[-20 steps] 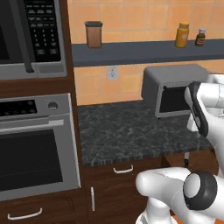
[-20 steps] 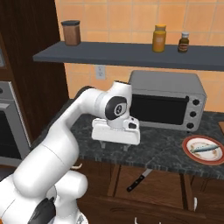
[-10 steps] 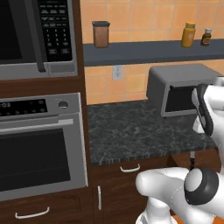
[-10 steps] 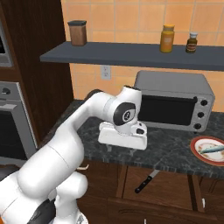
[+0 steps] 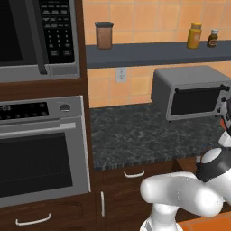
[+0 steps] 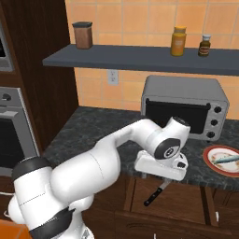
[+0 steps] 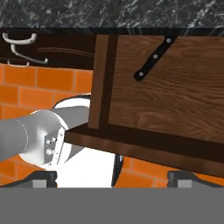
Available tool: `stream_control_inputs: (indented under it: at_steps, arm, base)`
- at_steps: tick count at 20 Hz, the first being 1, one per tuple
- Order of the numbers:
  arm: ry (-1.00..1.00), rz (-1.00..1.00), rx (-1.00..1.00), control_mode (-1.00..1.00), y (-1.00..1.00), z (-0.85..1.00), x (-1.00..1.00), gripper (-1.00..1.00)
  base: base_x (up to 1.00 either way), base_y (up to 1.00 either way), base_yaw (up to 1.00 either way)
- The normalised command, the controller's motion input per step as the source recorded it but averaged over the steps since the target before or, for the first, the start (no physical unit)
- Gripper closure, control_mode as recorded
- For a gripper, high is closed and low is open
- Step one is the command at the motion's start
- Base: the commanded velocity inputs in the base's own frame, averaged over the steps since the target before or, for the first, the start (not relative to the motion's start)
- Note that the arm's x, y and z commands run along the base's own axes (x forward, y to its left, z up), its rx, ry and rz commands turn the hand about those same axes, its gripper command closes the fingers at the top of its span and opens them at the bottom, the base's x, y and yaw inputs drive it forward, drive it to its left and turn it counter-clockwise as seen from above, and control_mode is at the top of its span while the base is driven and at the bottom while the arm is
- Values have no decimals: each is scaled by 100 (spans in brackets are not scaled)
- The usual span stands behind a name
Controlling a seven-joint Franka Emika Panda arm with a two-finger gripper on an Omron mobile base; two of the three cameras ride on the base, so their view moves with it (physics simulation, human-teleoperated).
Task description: Pick up the knife from the drawer and place it on the cutting board. Then place the meat from the plate to the cutting board.
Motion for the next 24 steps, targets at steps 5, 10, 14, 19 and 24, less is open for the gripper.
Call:
stream_control_inputs:
  at_steps: [5,10,14,19,24]
  arm:
    - [10,0,-1,-100,-30,-31,-34,-100]
    - [7,-3,5,-100,-7,-17,-2,-100]
    - [18,0,-1,-100,0,-25,0,-100]
    - [4,0,0,-100,0,-49,-1,-100]
    - [-6,0,0,-100,0,-28,-5,-100]
  base:
    - [0,0,0]
    - [0,0,0]
    - [0,0,0]
    - [0,0,0]
    - [0,0,0]
